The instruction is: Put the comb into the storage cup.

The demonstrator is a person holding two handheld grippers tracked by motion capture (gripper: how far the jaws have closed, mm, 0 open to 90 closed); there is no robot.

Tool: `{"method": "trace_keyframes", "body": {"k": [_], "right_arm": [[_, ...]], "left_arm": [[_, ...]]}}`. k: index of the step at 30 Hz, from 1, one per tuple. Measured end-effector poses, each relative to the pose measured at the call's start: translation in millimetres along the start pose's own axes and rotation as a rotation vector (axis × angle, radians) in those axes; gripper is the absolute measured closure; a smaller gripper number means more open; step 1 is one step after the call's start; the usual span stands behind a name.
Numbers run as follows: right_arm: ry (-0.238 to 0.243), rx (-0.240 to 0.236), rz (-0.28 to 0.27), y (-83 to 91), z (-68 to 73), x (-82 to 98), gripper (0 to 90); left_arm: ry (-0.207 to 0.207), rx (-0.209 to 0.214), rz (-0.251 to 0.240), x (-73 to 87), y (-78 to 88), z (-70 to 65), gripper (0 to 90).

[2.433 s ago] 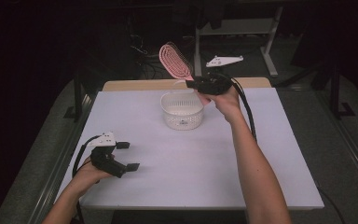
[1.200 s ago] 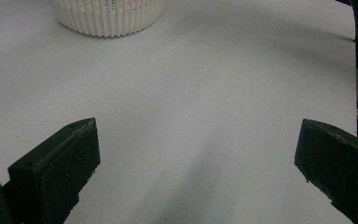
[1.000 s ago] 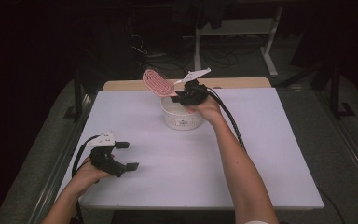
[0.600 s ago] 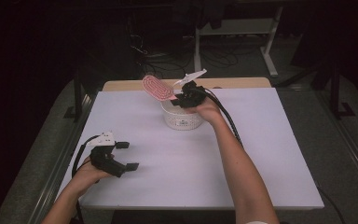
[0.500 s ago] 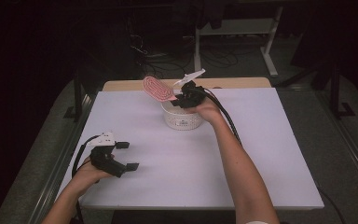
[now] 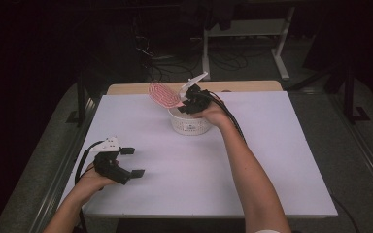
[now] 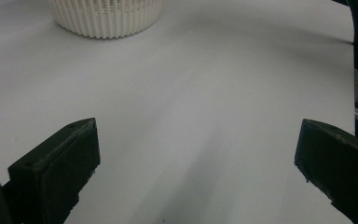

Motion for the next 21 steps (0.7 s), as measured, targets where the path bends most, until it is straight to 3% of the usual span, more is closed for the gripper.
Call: {"method": "trace_keyframes", "body": {"k": [11, 15, 21], "right_arm": [[-0.014, -0.015, 0.027, 2.0, 0.1, 3.1, 53.2], [-0.036, -0.034, 0.039, 7.2, 0.5, 6.7, 39.8], [-0.05, -0.045, 0.012, 21.3, 1.4, 1.0, 32.2]], "left_arm": [[-0.001, 0.0, 0.002, 0.1, -0.2, -0.1, 0.0], [0.0, -0.001, 0.002, 0.0, -0.4, 0.2, 0.0], [0.001, -0.001, 0.003, -0.5, -1.1, -0.2, 0.0]]}}
Point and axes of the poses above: each handheld gripper's, and its own axes: y roughly backward along the jaws, x roughly out of its underside, z roughly to its left, the point moved 10 cm from there along -y, roughly forward along the jaws, and after that the axes turned 4 degrees about -z, right-handed, at the moved point
